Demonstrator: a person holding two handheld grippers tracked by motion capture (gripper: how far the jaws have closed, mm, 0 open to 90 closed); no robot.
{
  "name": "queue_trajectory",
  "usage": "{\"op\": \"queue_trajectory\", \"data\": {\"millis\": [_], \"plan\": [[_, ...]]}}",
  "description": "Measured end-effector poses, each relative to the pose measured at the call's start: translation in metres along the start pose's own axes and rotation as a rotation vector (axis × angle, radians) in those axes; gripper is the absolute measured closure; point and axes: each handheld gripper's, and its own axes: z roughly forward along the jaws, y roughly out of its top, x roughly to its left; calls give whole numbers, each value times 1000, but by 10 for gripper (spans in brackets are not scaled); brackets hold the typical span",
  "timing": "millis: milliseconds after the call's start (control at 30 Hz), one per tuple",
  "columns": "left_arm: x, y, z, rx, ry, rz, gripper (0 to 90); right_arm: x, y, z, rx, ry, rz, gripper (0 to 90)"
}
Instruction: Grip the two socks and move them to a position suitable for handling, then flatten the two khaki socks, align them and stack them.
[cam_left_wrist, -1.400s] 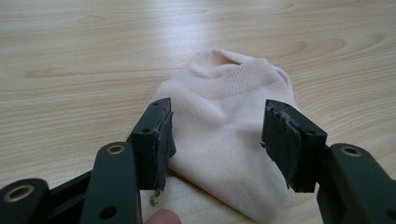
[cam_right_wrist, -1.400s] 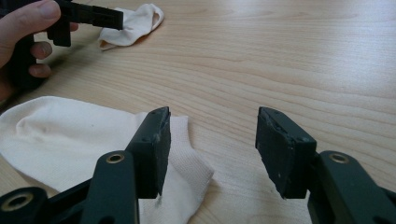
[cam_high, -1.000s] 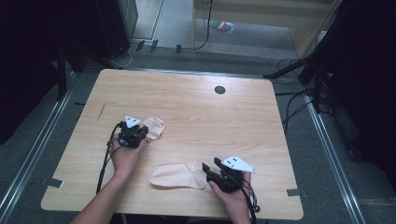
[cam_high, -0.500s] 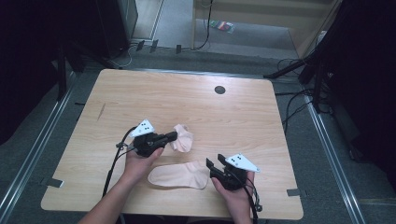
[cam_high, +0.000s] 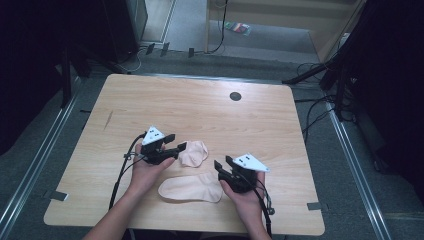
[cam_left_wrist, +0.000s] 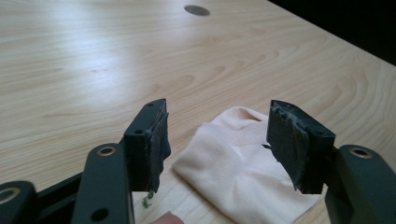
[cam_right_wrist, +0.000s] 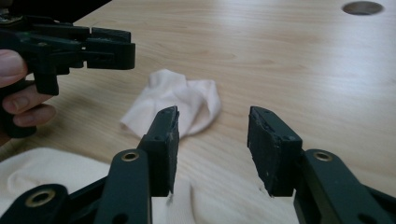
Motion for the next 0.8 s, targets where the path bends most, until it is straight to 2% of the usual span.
{"op": "queue_trajectory", "data": {"millis": [33, 100, 233, 333, 400, 500, 533, 667, 700, 800], "plan": [[0, 0, 0, 0, 0, 0, 381, 2, 4, 5, 6, 6, -8, 557], [5, -3, -10, -30, 17, -39, 374, 5, 10, 17, 18, 28, -20, 572], [12, -7, -19, -58, 34, -75, 364, 9, 18, 43, 56, 52, -52, 600], [14, -9, -21, -59, 39, -79, 350, 8, 20, 59, 93, 64, -49, 622], [14, -11, -22, -62, 52, -62, 343, 8, 22, 69, 117, 81, -35, 624], [14, -12, -22, -59, 48, -65, 338, 6, 24, 84, 161, 103, -56, 587], [15, -13, -22, -60, 47, -64, 337, 6, 23, 91, 196, 97, -61, 574], [17, -16, -23, -53, 57, -70, 337, 7, 23, 103, 232, 97, -52, 543], [17, -18, -24, -54, 62, -78, 338, 10, 23, 108, 250, 77, -80, 587], [18, -20, -24, -51, 64, -82, 339, 15, 22, 110, 256, 48, -128, 667]]}}
